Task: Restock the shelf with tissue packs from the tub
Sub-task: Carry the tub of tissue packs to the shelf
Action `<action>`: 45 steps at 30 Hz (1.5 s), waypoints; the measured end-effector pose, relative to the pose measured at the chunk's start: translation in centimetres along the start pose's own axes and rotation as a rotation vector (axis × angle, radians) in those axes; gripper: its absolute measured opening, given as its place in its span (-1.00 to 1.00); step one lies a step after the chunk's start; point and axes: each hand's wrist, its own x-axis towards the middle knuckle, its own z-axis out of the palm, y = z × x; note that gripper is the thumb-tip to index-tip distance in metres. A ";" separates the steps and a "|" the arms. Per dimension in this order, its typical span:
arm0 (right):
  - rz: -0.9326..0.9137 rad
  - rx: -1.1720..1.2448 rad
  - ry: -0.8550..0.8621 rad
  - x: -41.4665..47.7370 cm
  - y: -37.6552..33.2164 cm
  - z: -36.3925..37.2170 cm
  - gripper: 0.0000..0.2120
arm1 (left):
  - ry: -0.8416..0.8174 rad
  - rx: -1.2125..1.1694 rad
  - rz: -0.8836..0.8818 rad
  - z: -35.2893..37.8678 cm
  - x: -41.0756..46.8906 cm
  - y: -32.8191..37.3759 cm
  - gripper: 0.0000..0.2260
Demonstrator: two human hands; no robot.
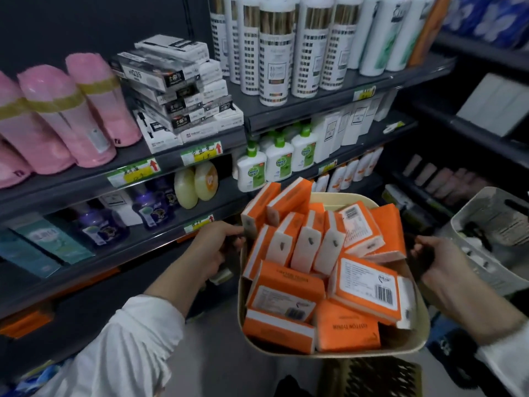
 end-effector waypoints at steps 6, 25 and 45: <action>-0.014 0.020 0.059 4.4 -2.5 1.1 -0.78 | -0.016 0.072 -0.029 4.2 5.2 1.8 -0.90; -0.049 0.180 0.156 18.5 -11.4 3.0 -0.75 | -0.189 0.256 -0.109 19.6 19.2 8.1 -0.79; -0.254 0.527 0.516 8.0 -1.5 2.1 -0.78 | -0.455 0.537 -0.101 20.5 25.5 7.6 -0.82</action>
